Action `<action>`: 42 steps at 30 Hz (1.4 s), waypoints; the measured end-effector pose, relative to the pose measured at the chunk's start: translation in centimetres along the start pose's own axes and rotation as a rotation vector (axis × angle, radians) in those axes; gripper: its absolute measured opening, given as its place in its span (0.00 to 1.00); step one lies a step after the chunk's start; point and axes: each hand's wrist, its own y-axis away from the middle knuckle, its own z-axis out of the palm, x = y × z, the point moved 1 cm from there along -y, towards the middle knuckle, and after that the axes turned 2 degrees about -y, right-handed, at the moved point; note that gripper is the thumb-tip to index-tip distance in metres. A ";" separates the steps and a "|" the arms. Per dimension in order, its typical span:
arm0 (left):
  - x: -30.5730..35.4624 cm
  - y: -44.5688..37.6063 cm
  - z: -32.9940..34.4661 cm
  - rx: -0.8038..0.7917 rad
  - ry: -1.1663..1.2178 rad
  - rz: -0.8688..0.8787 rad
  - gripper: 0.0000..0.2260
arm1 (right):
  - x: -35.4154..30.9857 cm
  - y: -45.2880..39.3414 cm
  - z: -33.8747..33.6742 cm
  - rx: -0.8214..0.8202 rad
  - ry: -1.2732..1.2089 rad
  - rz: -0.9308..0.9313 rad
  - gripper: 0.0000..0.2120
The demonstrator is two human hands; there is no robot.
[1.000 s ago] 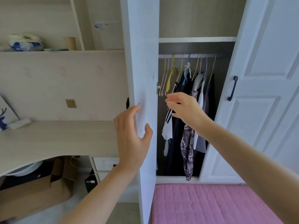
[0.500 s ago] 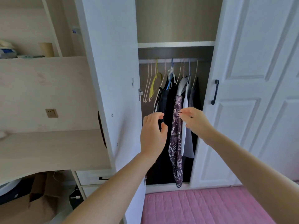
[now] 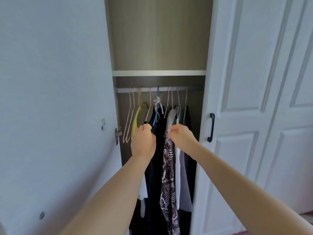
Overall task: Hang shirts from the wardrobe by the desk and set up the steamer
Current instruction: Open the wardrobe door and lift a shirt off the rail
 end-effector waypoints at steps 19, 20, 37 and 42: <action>-6.0 -10.2 8.5 -0.063 0.144 -0.195 0.08 | 1.5 -16.7 8.7 -0.030 -0.169 0.163 0.15; -6.2 -10.4 8.7 -0.079 0.155 -0.181 0.08 | 1.8 -17.1 9.0 -0.026 -0.190 0.171 0.15; -4.2 -12.3 12.2 -0.268 0.355 -0.258 0.18 | 5.3 -18.7 5.0 0.077 -0.095 0.148 0.17; -2.7 -13.0 12.6 -0.204 0.481 -0.347 0.17 | 5.6 -18.8 4.7 0.120 -0.040 0.093 0.13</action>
